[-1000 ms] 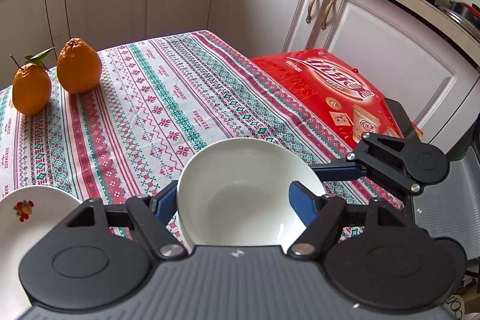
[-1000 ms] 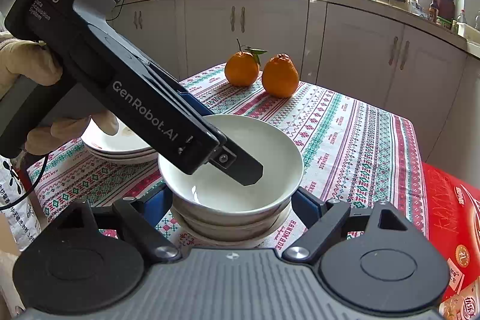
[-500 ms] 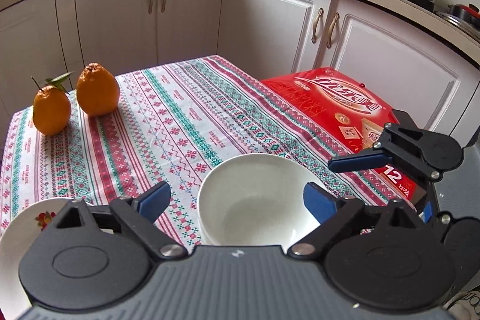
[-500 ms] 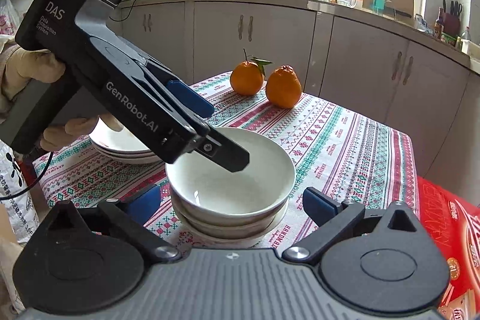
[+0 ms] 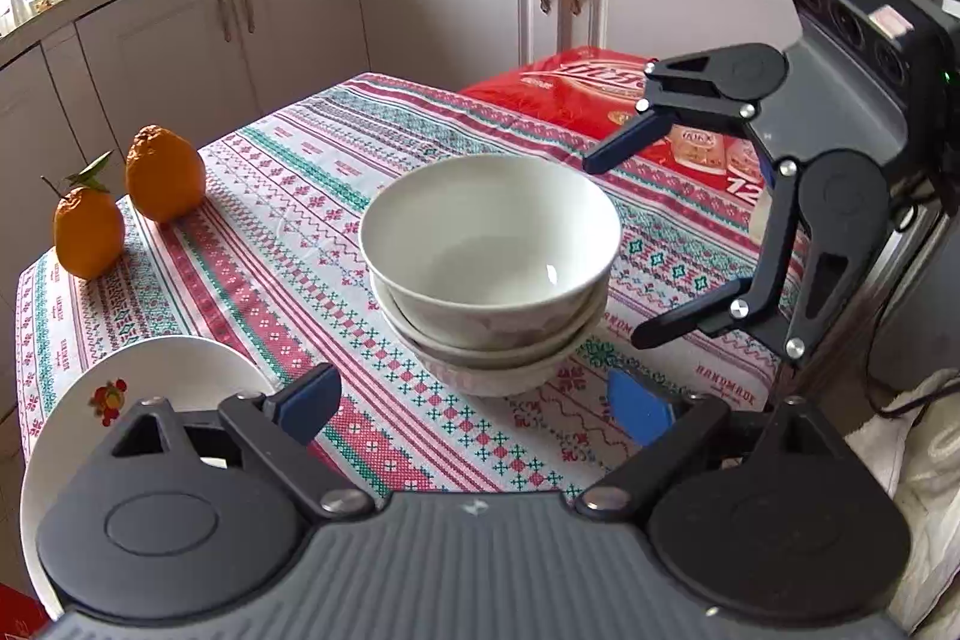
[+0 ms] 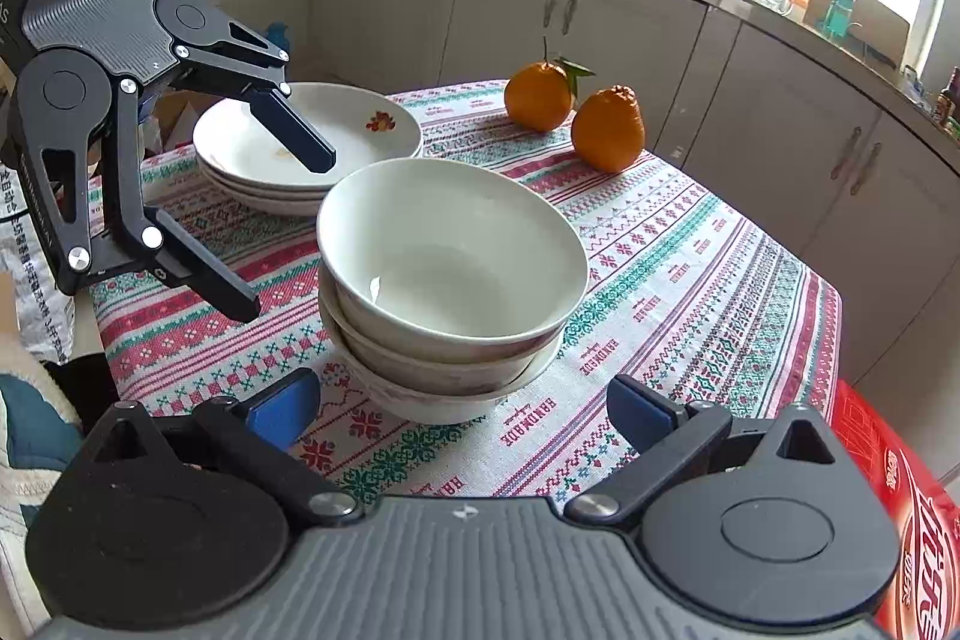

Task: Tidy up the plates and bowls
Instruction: 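Grip the bowl stack with the left tool while the right tool grips its opposite rim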

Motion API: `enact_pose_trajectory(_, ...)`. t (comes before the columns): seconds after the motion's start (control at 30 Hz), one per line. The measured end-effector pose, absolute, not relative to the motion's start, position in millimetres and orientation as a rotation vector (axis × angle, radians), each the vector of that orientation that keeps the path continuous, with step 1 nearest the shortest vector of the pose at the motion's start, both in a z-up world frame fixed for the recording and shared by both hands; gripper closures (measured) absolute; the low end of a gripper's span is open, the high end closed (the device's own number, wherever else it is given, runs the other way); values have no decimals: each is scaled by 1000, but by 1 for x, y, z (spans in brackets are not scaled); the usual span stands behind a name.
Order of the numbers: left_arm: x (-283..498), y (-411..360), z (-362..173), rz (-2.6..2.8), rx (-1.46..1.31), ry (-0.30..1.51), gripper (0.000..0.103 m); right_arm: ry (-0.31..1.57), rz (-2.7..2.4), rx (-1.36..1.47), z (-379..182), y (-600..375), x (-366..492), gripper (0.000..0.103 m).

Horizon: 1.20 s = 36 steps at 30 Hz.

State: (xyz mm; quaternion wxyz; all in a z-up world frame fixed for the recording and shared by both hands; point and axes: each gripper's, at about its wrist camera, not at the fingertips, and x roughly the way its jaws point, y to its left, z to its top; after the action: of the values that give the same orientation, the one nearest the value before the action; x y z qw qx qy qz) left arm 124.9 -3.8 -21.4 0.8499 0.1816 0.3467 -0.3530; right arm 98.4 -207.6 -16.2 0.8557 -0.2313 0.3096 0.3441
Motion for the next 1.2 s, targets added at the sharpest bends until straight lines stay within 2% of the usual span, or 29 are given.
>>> enact_pose_trajectory(0.2,137,-16,-40,-810,478,742,8,703,800,-556,-29,-201,119,0)
enact_pose_trajectory(0.63,175,-16,-54,-939,457,826,12,787,961,-624,-38,-189,158,1)
enact_pose_trajectory(0.97,183,-20,-56,-1028,476,841,17,807,1019,-643,-37,-188,165,6)
enact_pose_trajectory(1.1,184,-20,-54,-1036,467,842,18,815,1044,-642,-37,-187,166,13)
enact_pose_trajectory(1.2,184,-20,-53,-1045,468,843,21,817,1048,-639,-36,-187,166,14)
